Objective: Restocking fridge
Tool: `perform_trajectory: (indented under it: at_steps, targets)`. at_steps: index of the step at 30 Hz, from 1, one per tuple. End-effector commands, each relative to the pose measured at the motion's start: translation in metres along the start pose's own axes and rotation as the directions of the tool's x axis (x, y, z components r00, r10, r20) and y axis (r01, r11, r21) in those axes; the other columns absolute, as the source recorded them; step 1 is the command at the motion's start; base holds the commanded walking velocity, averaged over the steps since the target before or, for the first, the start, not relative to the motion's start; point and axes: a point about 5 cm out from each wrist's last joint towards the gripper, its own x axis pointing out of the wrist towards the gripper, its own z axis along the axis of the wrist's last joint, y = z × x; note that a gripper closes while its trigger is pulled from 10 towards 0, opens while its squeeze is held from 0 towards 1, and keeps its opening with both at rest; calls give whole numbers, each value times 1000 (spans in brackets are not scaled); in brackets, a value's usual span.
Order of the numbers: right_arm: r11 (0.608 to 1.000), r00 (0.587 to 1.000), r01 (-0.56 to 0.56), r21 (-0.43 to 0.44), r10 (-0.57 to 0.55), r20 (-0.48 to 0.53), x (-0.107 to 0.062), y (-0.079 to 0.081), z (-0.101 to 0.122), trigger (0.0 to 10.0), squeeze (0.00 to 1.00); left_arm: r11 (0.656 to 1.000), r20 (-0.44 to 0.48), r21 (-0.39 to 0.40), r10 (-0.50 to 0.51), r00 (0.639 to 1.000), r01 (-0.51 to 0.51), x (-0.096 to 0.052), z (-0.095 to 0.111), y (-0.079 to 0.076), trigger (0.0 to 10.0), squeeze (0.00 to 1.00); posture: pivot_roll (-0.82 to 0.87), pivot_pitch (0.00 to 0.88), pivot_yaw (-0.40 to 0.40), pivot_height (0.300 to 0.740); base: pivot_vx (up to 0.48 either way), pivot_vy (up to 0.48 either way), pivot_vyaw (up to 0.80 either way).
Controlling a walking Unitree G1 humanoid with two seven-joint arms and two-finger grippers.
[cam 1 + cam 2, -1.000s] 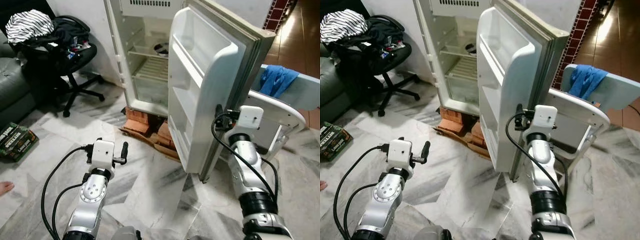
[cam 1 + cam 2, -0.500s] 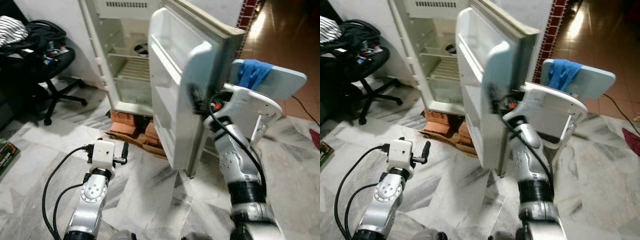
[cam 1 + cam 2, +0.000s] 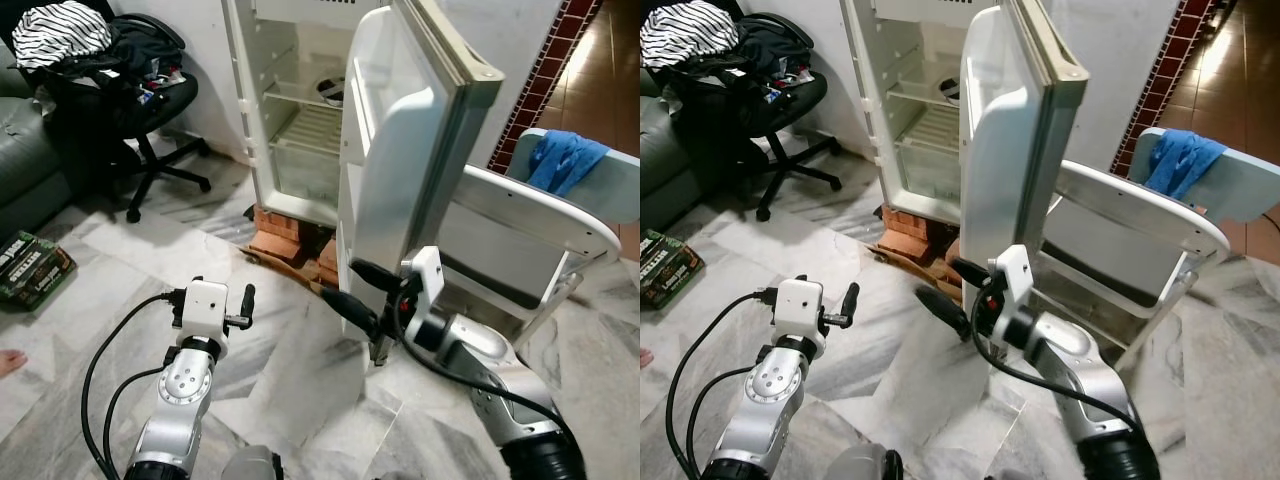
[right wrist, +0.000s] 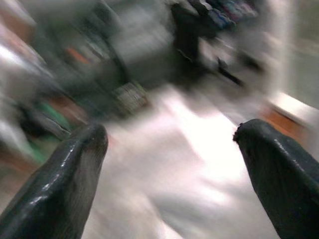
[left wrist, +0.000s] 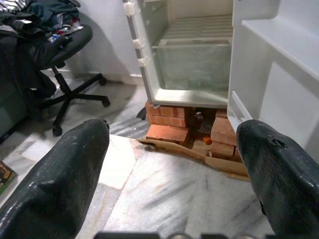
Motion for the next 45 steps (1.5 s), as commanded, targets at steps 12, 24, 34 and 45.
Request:
perform_trajectory:
  at_steps: [12,24,34,45]
  targets:
    - [844,824,531,-76,-493,280,18,-62,71,10000,0,1000,-11,22,-11,1000,11,3,0,2,10000,0,-11,0,48,740,0,0,0]
    - [999,938,-33,-20,38,345,45,24,72,10000,0,1000,-10,17,-12,1000,12,4,1,1,10000,0,-11,0,43,740,0,0,0]
    - [965,926,260,34,-259,276,27,-11,46,10000,0,1000,-25,-24,7,1000,-7,6,0,1,10000,0,-18,0,46,740,0,0,0]
    - [872,835,490,1,-470,286,14,-19,29,10000,0,999,26,-10,34,999,-34,6,11,6,10000,0,-12,0,54,740,0,399,0]
